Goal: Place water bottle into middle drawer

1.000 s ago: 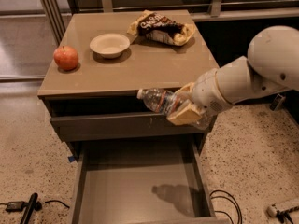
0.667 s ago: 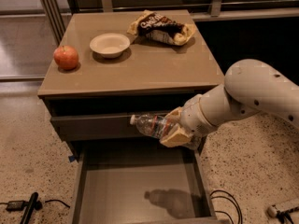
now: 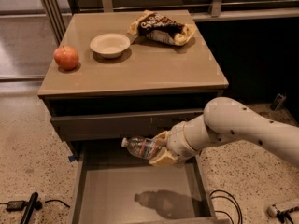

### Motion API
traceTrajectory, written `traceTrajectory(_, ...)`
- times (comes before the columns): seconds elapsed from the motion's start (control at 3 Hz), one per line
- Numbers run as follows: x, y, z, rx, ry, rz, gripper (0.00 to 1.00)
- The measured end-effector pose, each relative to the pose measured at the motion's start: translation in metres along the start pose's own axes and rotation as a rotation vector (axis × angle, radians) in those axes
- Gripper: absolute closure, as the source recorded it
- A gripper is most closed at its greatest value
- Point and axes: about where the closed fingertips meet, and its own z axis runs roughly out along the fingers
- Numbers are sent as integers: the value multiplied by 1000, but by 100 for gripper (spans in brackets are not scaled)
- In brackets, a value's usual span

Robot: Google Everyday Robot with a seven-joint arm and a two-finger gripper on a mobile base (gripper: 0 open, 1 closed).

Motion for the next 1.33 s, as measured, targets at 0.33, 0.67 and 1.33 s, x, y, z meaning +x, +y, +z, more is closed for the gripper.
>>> traceTrajectory(0.33, 4, -13, 11, 85, -66, -3, 100)
traceTrajectory(0.67, 4, -11, 15, 77, -68, -4, 100)
traceTrajectory(1.33, 21, -4, 83, -13, -128, 44, 100)
